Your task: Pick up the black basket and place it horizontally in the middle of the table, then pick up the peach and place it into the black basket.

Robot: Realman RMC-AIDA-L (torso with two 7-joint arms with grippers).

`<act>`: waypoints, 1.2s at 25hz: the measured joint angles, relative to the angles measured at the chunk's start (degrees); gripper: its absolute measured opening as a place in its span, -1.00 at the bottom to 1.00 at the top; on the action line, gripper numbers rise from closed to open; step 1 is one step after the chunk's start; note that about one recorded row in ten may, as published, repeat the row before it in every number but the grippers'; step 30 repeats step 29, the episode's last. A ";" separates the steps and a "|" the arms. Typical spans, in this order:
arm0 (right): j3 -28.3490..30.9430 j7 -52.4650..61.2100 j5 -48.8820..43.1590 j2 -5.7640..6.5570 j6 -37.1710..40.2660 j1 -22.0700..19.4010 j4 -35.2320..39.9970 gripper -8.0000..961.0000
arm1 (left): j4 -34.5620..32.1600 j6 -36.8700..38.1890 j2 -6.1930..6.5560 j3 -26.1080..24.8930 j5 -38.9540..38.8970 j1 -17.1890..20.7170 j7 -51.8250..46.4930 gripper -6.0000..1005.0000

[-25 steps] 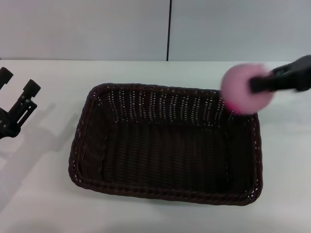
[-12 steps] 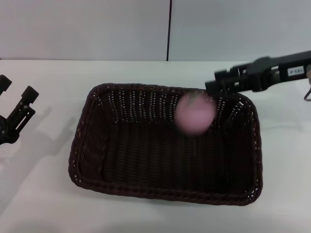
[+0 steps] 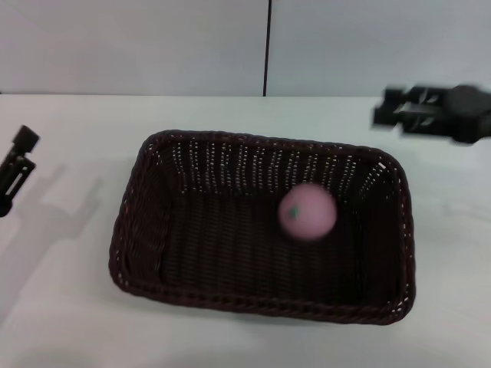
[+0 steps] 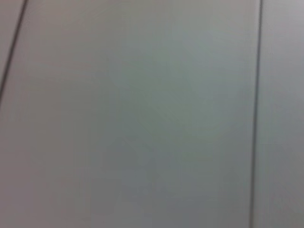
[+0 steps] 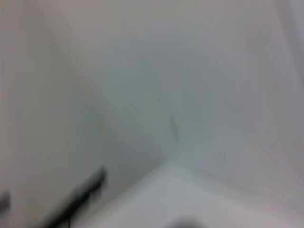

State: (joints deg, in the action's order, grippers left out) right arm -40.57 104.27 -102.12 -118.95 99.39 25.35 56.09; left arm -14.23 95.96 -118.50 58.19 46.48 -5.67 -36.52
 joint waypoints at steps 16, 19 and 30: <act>10.01 -63.67 43.58 -0.23 1.25 -6.01 -51.64 0.50 | 6.41 2.19 -0.01 -13.26 0.02 -1.69 8.48 0.42; 10.04 -68.58 46.63 -0.39 -0.71 -4.97 -55.28 0.50 | 8.34 2.01 0.09 -13.41 0.01 -2.21 9.11 0.42; 10.78 -70.24 47.57 -0.47 -3.35 -3.62 -57.65 0.49 | 13.71 5.29 -0.12 -15.04 0.01 -2.29 16.76 0.42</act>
